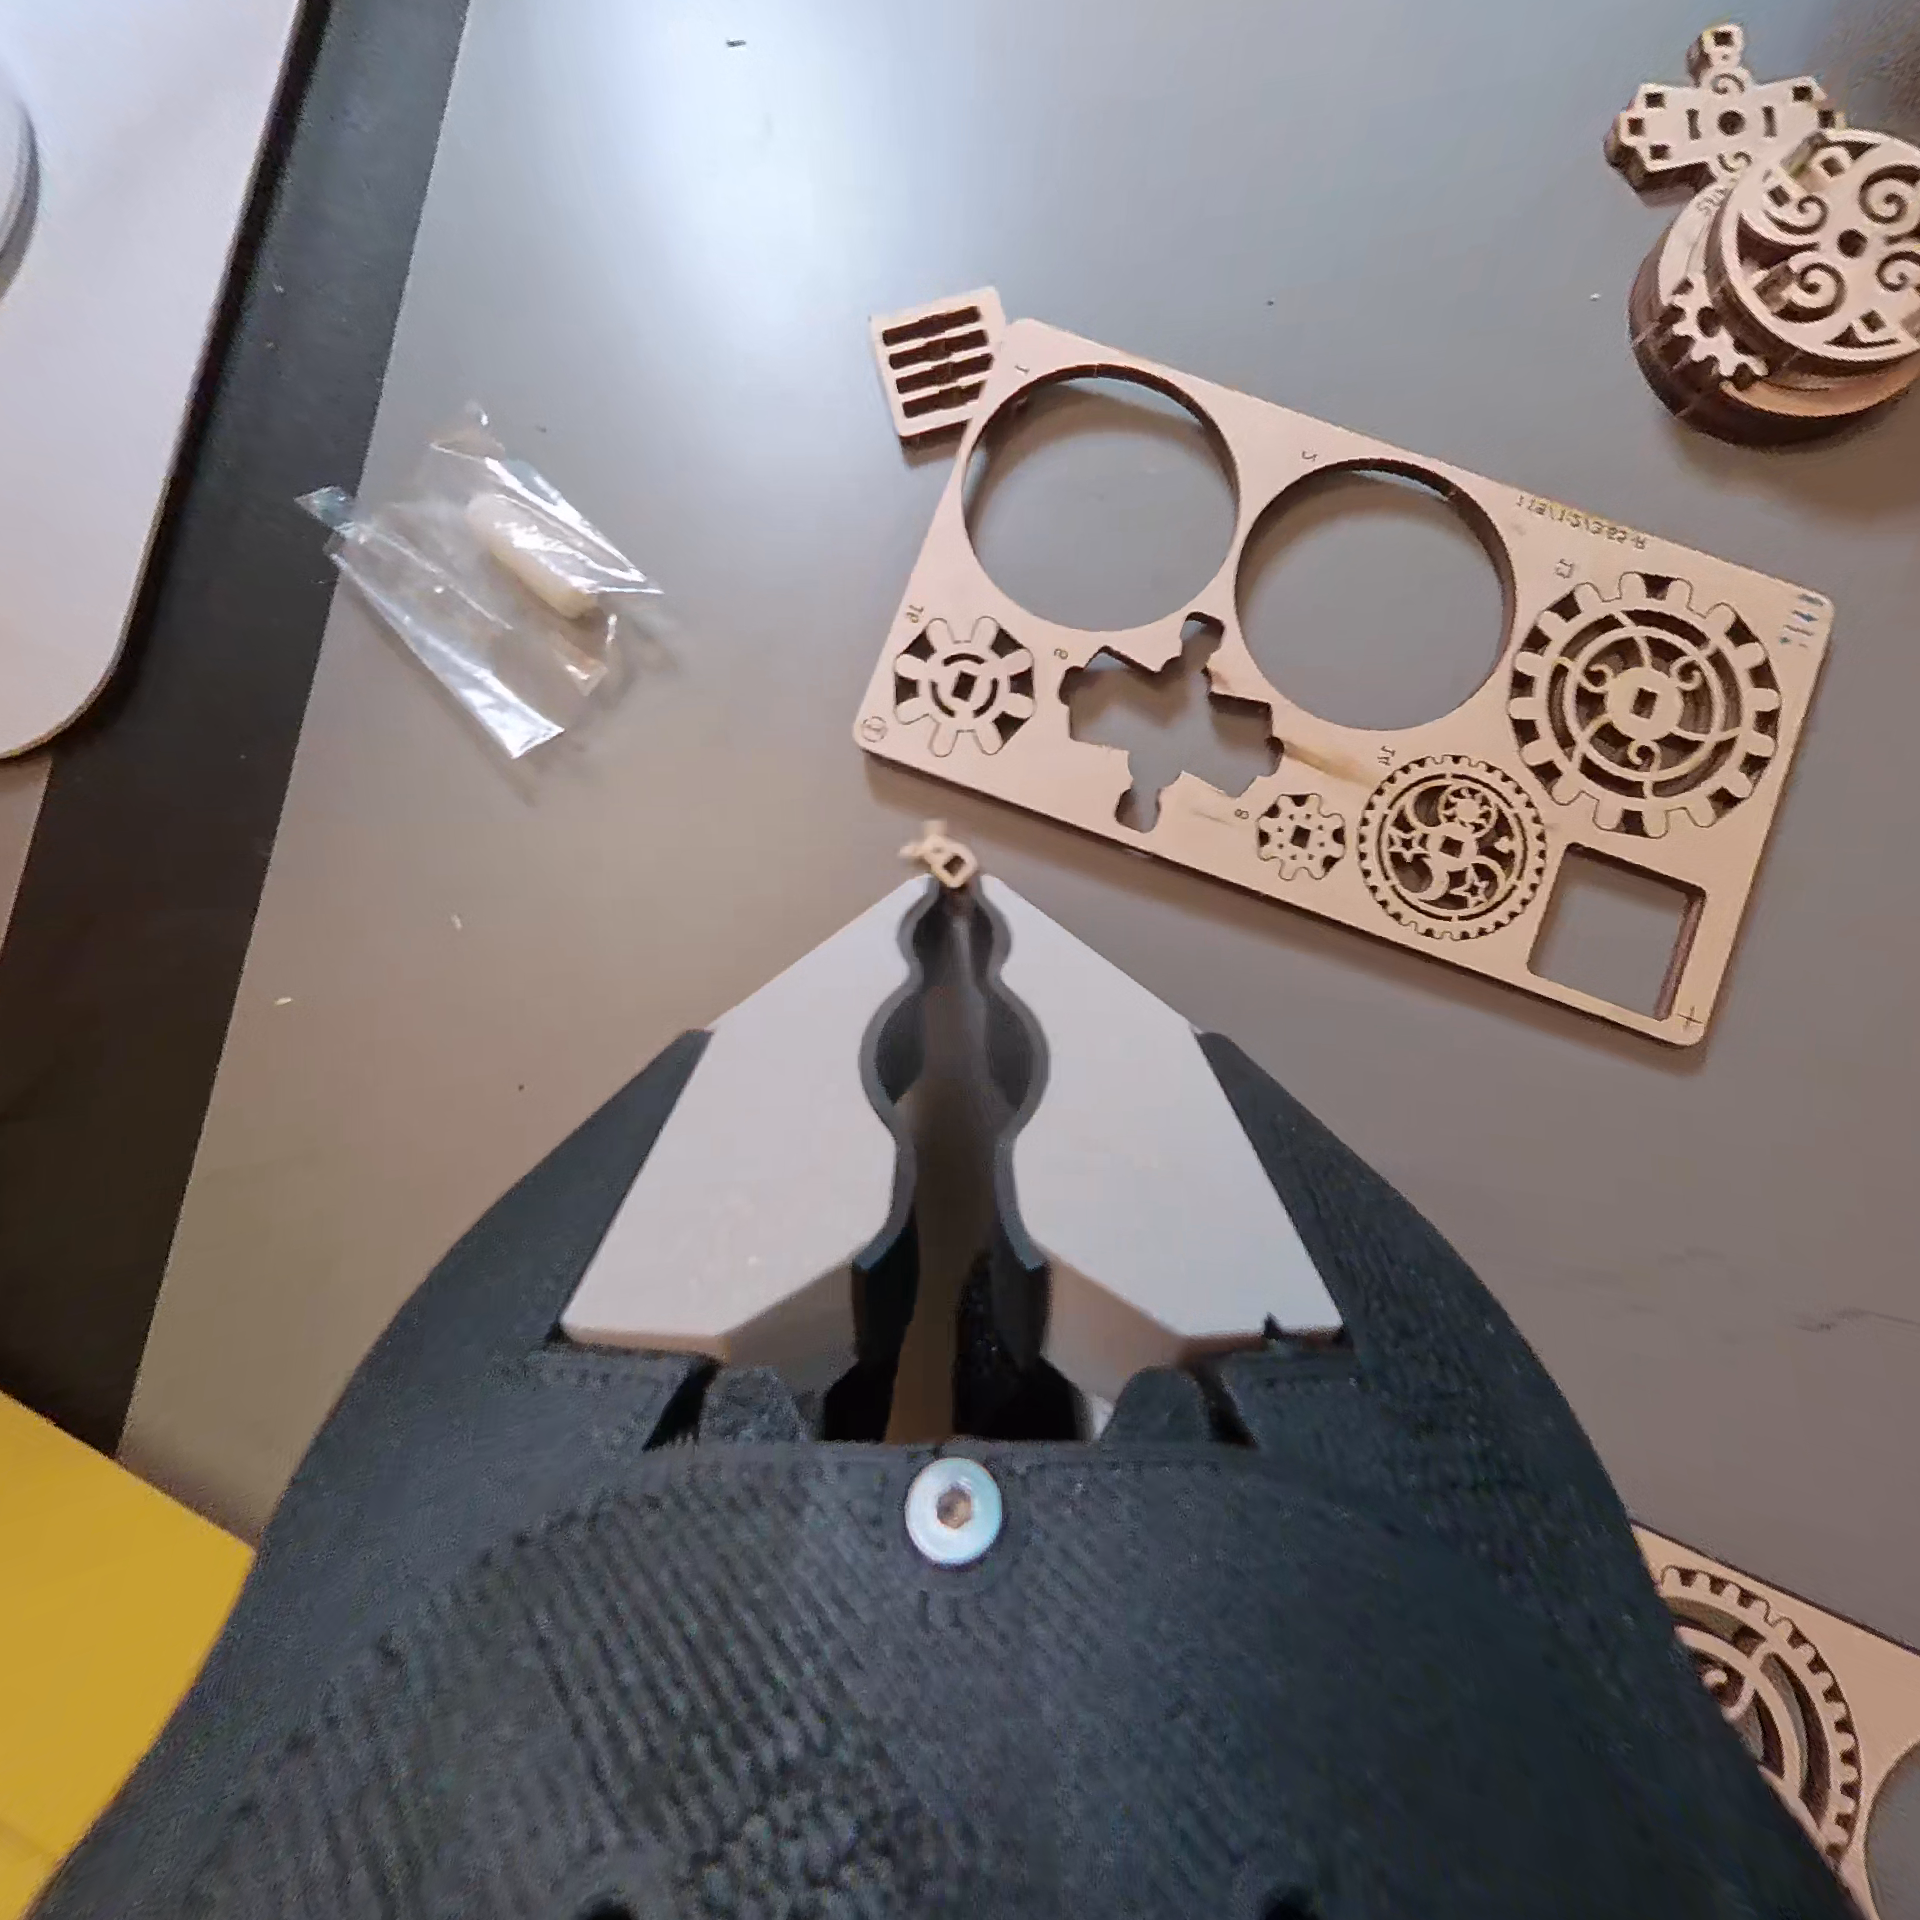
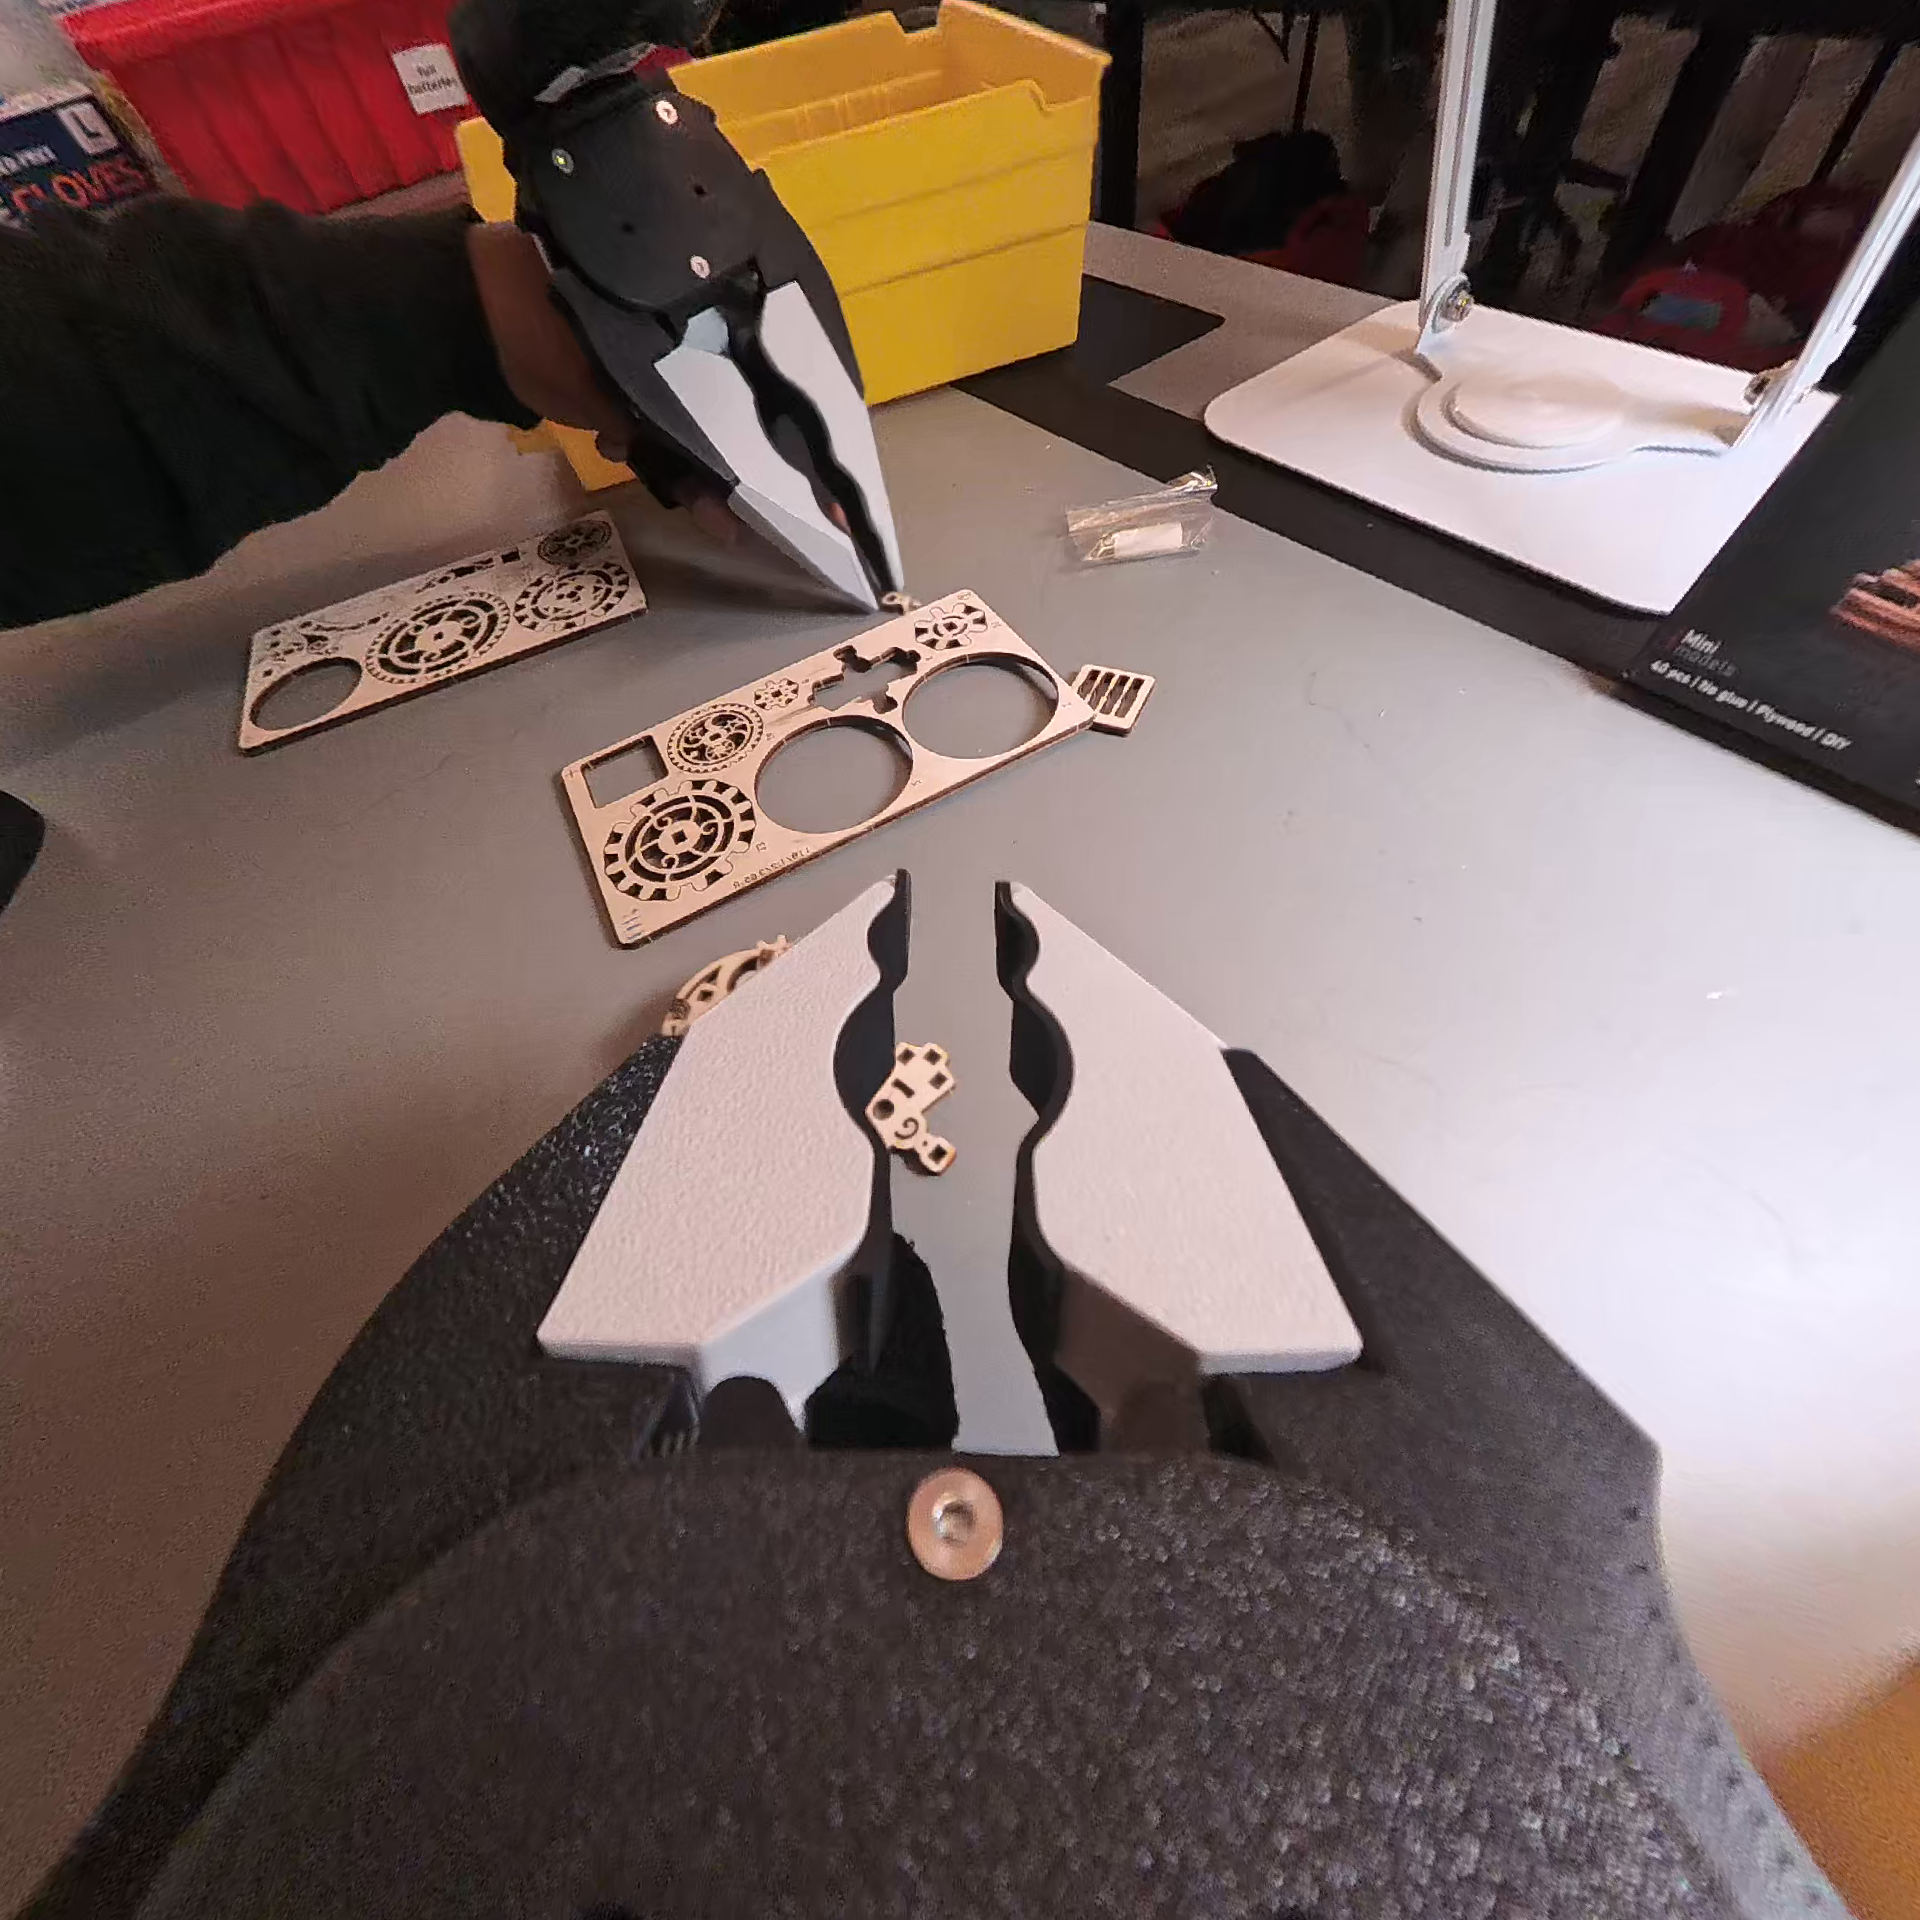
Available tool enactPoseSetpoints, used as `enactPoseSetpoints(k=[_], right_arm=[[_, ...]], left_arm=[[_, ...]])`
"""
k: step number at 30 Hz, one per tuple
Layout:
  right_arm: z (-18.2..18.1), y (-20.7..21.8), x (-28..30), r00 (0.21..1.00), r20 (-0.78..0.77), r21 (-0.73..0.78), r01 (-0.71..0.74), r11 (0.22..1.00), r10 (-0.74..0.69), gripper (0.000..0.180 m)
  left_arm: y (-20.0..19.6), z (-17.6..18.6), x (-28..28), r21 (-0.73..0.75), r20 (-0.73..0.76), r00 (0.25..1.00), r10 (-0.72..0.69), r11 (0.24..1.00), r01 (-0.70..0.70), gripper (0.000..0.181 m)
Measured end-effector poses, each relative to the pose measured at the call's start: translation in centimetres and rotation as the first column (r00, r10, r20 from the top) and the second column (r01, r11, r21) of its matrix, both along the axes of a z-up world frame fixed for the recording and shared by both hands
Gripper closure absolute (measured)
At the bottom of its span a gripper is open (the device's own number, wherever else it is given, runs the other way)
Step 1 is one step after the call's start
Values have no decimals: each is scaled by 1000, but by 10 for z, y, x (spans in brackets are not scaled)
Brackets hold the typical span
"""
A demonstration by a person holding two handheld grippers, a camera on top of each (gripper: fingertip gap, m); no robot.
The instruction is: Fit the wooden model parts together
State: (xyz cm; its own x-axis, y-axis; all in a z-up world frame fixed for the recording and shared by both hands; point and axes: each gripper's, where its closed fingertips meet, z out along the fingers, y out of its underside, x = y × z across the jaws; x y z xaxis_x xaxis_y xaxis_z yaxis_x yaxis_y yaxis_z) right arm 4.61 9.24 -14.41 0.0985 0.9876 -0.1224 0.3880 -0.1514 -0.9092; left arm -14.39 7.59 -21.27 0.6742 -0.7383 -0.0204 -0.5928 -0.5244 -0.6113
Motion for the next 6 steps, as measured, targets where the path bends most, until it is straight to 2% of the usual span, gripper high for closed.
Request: enactPoseSetpoints(k=[1,6], right_arm=[[-2,0,0,1000,2,-5,0,1000,0,166],[-9,-2,-2,1000,12,-19,-8,1000,8,166]], left_arm=[[0,0,1,13,-6,1000,2,1000,-2,181],[-2,0,3,43,-20,999,36,998,-36,181]])
